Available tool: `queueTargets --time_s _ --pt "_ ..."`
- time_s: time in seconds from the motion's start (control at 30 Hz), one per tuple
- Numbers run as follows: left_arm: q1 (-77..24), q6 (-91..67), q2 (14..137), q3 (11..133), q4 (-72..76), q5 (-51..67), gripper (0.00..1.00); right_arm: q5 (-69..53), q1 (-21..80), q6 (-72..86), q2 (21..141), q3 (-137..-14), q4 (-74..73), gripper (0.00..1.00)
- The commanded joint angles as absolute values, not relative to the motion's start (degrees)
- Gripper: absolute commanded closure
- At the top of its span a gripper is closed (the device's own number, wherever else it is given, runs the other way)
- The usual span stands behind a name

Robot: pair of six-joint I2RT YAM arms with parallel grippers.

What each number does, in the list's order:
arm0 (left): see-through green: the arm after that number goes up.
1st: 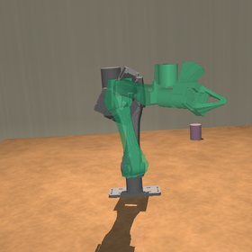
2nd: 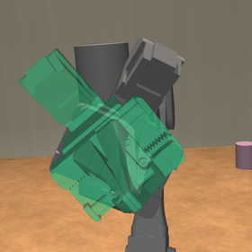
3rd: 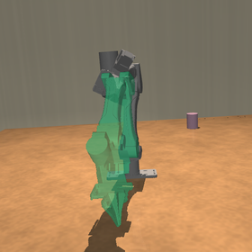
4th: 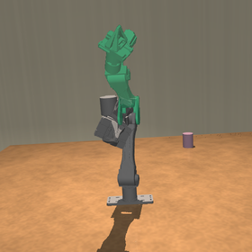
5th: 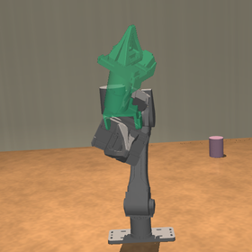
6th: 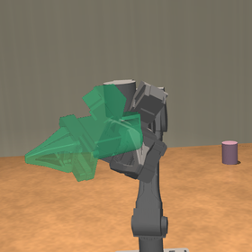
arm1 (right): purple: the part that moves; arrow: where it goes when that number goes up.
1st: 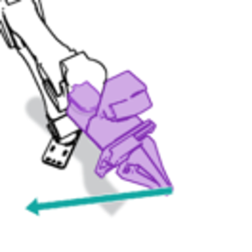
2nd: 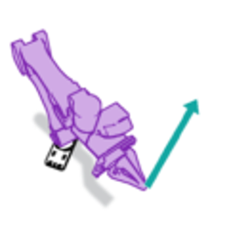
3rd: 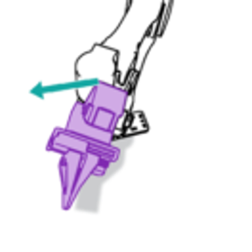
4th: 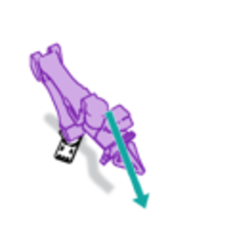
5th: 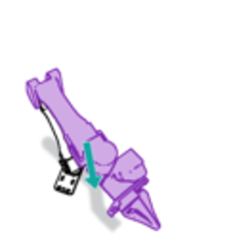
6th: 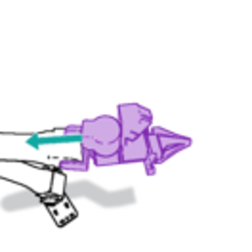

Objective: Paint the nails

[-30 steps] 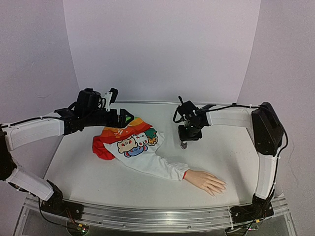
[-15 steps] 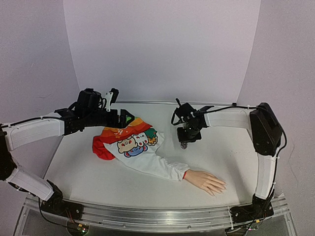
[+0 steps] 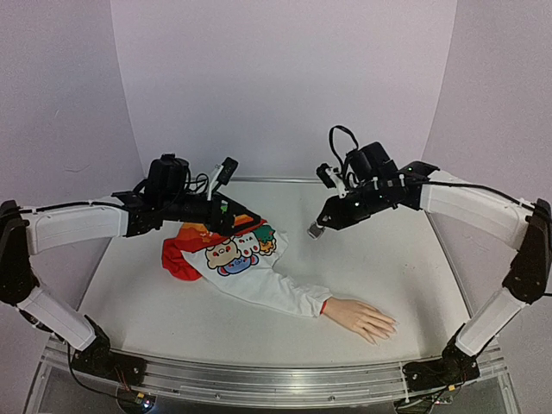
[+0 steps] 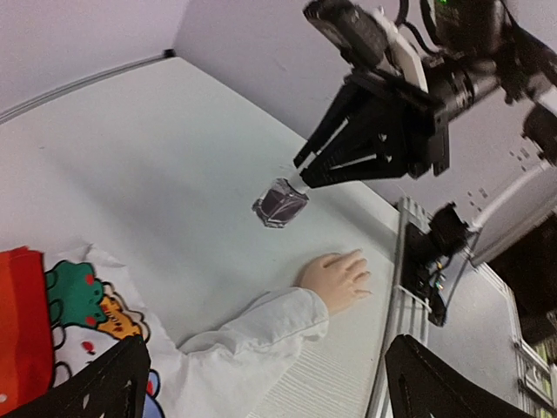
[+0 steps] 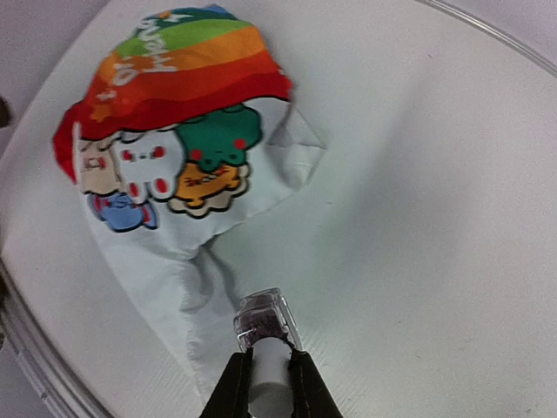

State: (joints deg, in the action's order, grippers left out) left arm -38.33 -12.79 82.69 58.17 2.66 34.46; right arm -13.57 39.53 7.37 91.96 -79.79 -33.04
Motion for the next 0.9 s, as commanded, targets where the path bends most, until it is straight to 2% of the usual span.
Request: queueTargets --time_s 0.0,0.1,0.27,0.43,0.6,0.77,0.87 --pt "-38.9 -7.1 87.3 61.5 9.7 52.2 0.05 -30.2 40.6 0.5 88.2 -80.1 -32.6 1.0" --pt "-39.5 -5.6 89.4 63.3 9.2 53.8 0.08 -33.0 42.2 -1.4 87.6 -81.3 -33.1 1.0" --pt "-41.0 -4.9 91.7 65.1 9.2 55.1 0.23 -34.0 44.3 -1.3 88.6 -83.7 -33.4 1.0" --pt "-43.2 -4.4 94.3 66.9 8.1 55.5 0.32 -34.7 45.8 -1.4 89.9 -86.0 -33.9 1.0" --pt "-44.5 -4.1 96.7 69.4 6.5 57.0 0.48 -33.8 46.7 -2.4 90.5 -88.0 -35.5 1.0" --pt "-44.9 -2.9 96.6 69.8 5.8 57.0 0.68 -33.0 46.8 -2.7 90.1 -87.6 -35.7 1.0" --pt "-45.0 -2.6 96.4 69.6 5.2 57.0 0.74 -33.0 47.0 -2.7 90.1 -87.5 -36.0 1.0"
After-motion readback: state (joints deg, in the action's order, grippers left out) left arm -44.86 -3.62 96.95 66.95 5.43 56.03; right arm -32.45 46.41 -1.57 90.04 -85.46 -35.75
